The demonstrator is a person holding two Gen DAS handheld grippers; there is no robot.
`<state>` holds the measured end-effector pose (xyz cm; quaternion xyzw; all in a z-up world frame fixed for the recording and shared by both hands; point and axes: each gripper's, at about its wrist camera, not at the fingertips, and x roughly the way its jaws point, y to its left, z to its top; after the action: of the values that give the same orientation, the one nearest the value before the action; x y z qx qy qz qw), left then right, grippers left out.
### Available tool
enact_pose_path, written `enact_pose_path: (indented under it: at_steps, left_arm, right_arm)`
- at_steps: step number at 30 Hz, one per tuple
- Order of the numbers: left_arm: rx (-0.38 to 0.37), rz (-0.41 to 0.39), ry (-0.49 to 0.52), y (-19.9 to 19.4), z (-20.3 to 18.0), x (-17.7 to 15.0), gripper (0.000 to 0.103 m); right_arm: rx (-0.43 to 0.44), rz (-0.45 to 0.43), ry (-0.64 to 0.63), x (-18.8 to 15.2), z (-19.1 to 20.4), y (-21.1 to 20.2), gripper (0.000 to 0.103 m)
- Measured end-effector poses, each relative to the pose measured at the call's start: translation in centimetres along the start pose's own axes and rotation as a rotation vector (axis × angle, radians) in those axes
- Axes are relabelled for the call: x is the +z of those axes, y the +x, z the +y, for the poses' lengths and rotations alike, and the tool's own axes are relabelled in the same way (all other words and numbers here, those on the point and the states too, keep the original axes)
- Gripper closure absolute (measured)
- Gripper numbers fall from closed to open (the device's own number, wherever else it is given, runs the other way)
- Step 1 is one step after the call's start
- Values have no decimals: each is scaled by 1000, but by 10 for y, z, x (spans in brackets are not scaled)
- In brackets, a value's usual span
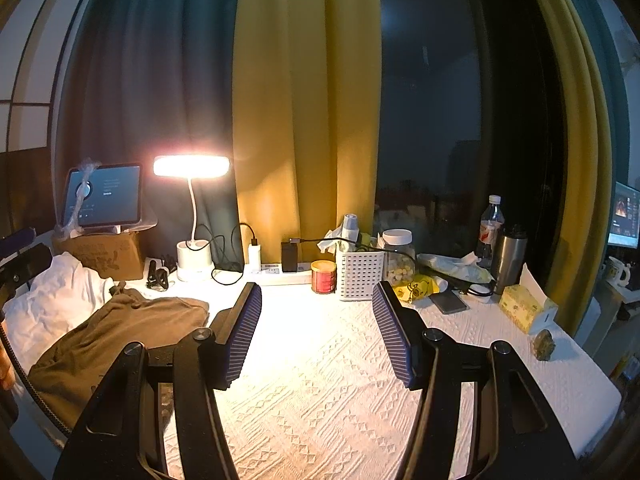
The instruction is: Fold small clothes
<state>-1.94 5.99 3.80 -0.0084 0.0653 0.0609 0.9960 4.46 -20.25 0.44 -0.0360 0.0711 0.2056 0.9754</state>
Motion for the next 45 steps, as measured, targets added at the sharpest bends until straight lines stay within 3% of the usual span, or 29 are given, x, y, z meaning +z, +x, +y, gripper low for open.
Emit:
enact_pose_path:
  at_steps: [45]
  left_arm:
    - [-21, 12, 27, 3, -11, -2, 1]
  right_arm:
    - [29, 22, 28, -4, -7, -1, 42]
